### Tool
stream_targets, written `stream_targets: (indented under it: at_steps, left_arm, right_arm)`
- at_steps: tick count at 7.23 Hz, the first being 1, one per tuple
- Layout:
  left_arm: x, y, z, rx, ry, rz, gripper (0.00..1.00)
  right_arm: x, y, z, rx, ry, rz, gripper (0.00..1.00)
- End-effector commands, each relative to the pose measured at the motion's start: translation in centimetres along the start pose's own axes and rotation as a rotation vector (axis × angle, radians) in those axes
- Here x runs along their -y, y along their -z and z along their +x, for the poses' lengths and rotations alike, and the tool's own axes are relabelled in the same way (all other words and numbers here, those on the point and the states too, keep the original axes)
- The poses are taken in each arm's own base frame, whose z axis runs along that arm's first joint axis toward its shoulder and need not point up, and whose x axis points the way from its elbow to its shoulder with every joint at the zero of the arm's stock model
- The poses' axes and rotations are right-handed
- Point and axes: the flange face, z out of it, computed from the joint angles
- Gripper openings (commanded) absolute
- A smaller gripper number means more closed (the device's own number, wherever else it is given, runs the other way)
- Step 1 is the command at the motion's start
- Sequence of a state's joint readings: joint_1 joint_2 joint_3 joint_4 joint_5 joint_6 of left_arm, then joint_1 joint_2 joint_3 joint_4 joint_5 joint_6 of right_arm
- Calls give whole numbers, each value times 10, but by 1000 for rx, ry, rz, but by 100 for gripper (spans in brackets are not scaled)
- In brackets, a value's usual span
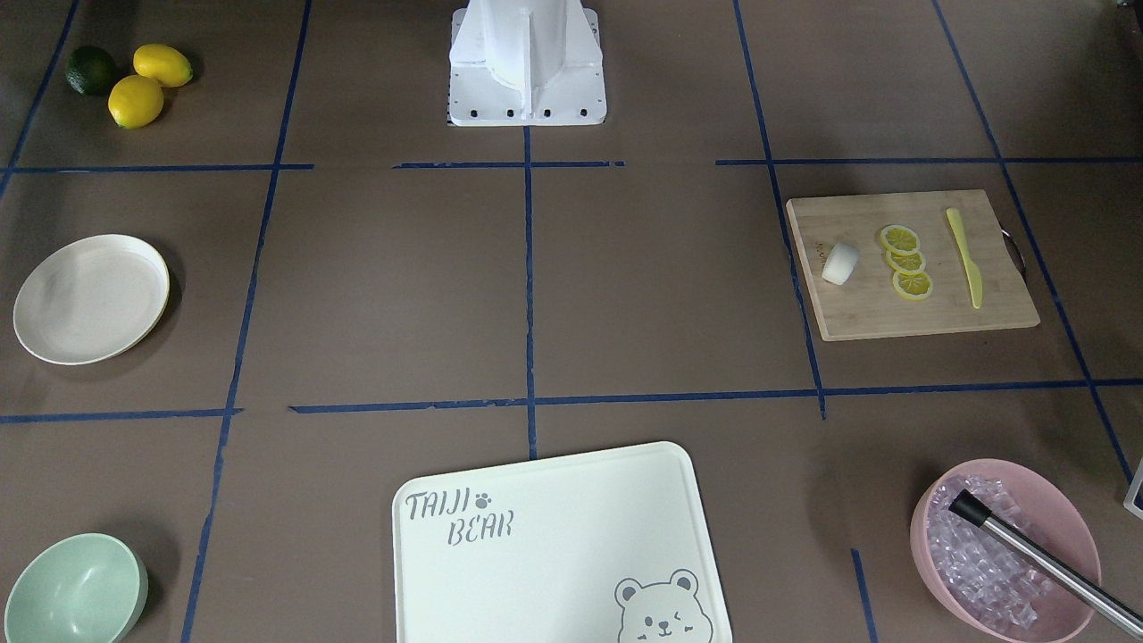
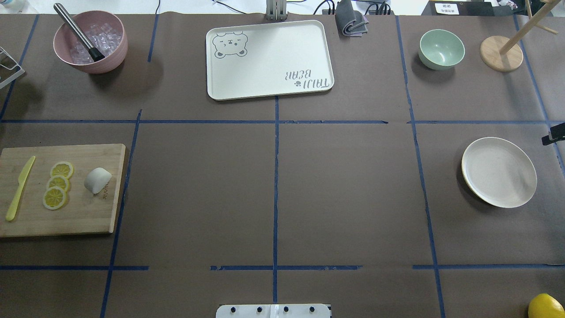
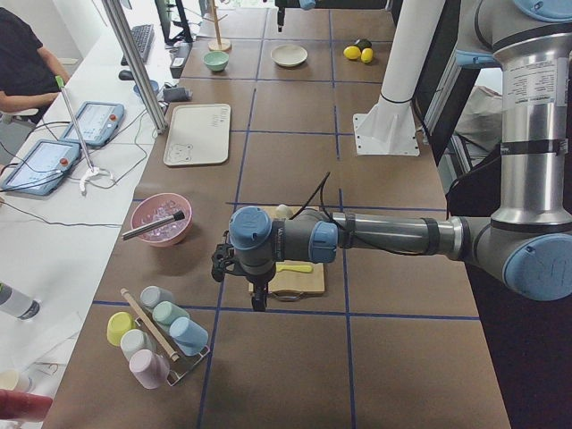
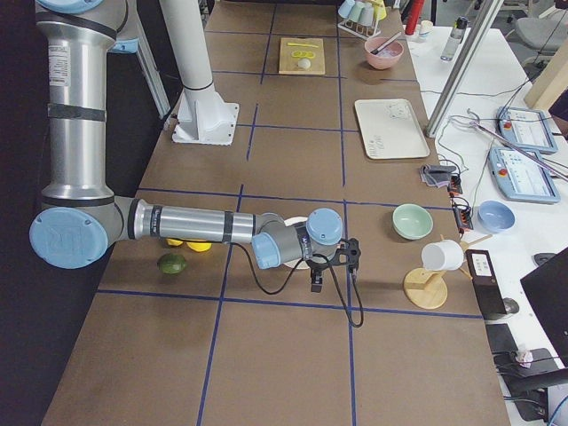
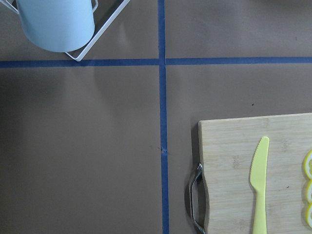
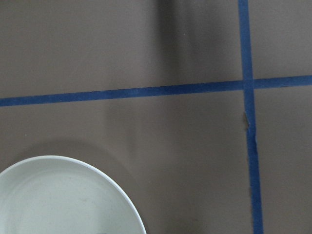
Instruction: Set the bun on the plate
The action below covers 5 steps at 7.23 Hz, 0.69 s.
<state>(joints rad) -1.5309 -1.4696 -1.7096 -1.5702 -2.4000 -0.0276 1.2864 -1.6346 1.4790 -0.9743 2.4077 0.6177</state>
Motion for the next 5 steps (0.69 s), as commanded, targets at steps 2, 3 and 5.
stream_targets:
  at_steps: [2,3,5]
  left_arm:
    - [0,0,0,1,-1,1,100]
    - [0,0,0,1,-1,1,100]
    - [1,1,1,1,-7,8,100]
  right_arm:
    - [-15,-34,-23,27,-8,-25,98]
    - [-18,-41,-28,24,3,-38,98]
    - [-25,-55,-31,15,12,-67,97]
